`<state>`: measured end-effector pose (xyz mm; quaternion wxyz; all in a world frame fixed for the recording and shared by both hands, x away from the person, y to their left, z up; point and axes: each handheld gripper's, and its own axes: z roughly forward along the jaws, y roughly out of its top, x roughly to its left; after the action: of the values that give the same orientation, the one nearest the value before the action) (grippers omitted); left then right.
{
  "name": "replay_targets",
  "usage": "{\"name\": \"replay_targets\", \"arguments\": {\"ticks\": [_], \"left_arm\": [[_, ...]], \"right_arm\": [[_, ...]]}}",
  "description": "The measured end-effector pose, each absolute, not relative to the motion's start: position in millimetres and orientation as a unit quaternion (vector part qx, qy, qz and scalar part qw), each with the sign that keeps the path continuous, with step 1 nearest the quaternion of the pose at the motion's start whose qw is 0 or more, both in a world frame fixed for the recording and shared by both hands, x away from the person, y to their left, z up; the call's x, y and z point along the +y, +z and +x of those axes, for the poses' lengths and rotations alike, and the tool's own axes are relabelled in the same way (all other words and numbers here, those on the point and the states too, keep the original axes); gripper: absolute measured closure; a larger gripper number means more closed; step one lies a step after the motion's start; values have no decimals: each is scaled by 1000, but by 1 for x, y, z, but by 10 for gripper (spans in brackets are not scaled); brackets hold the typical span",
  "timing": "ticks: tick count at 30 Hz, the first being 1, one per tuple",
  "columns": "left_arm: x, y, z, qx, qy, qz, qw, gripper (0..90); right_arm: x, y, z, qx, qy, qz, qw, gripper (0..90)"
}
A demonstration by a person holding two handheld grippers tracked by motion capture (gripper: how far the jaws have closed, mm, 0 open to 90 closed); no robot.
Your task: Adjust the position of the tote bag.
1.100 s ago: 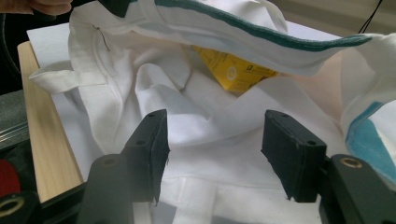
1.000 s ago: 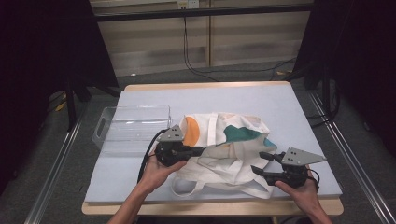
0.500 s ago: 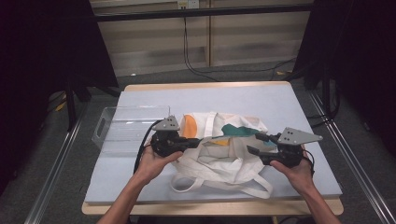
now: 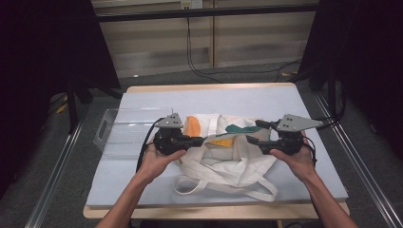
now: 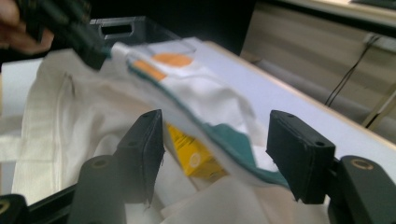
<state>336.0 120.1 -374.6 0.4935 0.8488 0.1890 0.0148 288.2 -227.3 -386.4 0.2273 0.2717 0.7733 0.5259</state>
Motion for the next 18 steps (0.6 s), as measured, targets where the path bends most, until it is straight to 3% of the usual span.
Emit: {"name": "replay_targets", "arguments": {"ticks": [6, 9, 13, 16, 18], "left_arm": [[121, -369, 341, 192, 15, 848, 494, 890], [122, -365, 346, 193, 14, 846, 497, 890], [123, -364, 352, 198, 9, 842, 501, 888], [121, -366, 356, 202, 4, 841, 502, 870], [119, -364, 357, 200, 7, 843, 500, 758]], "right_arm": [[-210, -399, 305, 799, 506, 256, 201, 407], [-205, -401, 312, 809, 486, 259, 204, 491], [-204, -401, 323, 811, 488, 265, 186, 708], [-206, -398, 333, 809, 495, 272, 165, 798], [-205, -396, 339, 810, 495, 275, 156, 834]]}}
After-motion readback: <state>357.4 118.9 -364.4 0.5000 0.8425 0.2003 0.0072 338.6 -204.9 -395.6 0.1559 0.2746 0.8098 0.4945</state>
